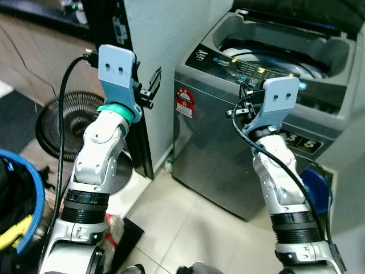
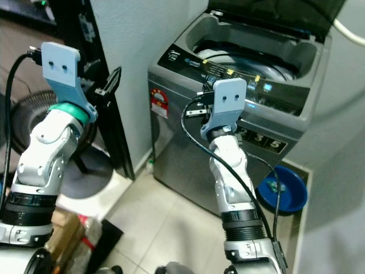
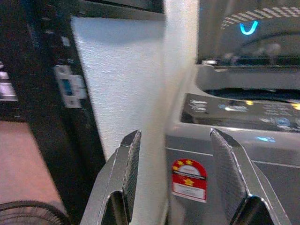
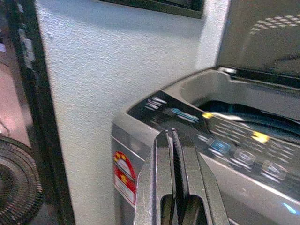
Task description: Clothes washing
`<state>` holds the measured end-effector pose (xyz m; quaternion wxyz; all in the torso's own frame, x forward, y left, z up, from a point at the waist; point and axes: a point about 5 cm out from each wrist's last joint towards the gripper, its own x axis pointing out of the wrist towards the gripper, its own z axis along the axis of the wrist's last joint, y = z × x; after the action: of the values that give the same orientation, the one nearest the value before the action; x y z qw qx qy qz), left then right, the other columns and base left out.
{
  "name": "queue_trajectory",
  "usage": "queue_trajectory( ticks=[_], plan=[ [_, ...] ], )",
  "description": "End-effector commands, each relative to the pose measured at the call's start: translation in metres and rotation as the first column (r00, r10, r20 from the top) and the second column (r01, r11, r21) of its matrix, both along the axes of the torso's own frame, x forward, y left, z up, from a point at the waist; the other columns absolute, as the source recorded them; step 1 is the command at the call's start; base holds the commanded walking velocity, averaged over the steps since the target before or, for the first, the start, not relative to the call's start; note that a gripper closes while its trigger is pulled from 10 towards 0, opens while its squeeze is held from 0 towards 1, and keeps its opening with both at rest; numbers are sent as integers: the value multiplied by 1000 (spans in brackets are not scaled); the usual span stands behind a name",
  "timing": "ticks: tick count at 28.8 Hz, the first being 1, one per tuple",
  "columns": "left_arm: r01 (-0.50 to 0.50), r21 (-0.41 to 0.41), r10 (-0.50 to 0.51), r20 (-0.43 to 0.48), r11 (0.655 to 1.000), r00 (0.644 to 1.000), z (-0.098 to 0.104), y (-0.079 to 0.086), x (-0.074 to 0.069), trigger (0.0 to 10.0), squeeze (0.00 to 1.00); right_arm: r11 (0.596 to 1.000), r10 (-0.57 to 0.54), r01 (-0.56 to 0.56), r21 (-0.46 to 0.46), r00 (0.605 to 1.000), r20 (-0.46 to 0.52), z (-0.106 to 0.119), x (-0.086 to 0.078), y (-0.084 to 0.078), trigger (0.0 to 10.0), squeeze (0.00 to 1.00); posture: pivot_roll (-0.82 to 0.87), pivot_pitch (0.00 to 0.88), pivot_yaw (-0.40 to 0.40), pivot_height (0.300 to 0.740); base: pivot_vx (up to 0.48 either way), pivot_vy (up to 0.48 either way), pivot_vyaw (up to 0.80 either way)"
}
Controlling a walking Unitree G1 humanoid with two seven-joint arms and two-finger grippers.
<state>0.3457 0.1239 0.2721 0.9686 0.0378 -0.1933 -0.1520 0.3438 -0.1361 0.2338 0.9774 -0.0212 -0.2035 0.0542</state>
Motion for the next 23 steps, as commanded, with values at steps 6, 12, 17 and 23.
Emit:
queue_trajectory(
  ticks=[6,12,17,23],
  plan=[
    [-18,23,18,-6,1000,1000,-4,2,0,10000,0,1000,7,-7,-1,1000,-13,-5,1,1,10000,0,-8,64,30,740,0,0,800],
    [-23,29,24,-10,999,1000,-5,3,0,10000,0,1000,9,-9,0,1000,-14,-6,1,1,10000,0,-7,64,30,740,0,0,800],
    [-33,33,33,-14,999,999,-7,5,1,10000,0,1000,10,-10,4,1000,-15,-6,1,2,10000,0,-5,73,33,740,0,0,800],
    [-36,33,36,-14,999,999,-6,5,1,10000,0,999,10,-9,35,1000,-19,-6,2,1,10000,0,-5,76,34,740,0,0,794]
  ],
)
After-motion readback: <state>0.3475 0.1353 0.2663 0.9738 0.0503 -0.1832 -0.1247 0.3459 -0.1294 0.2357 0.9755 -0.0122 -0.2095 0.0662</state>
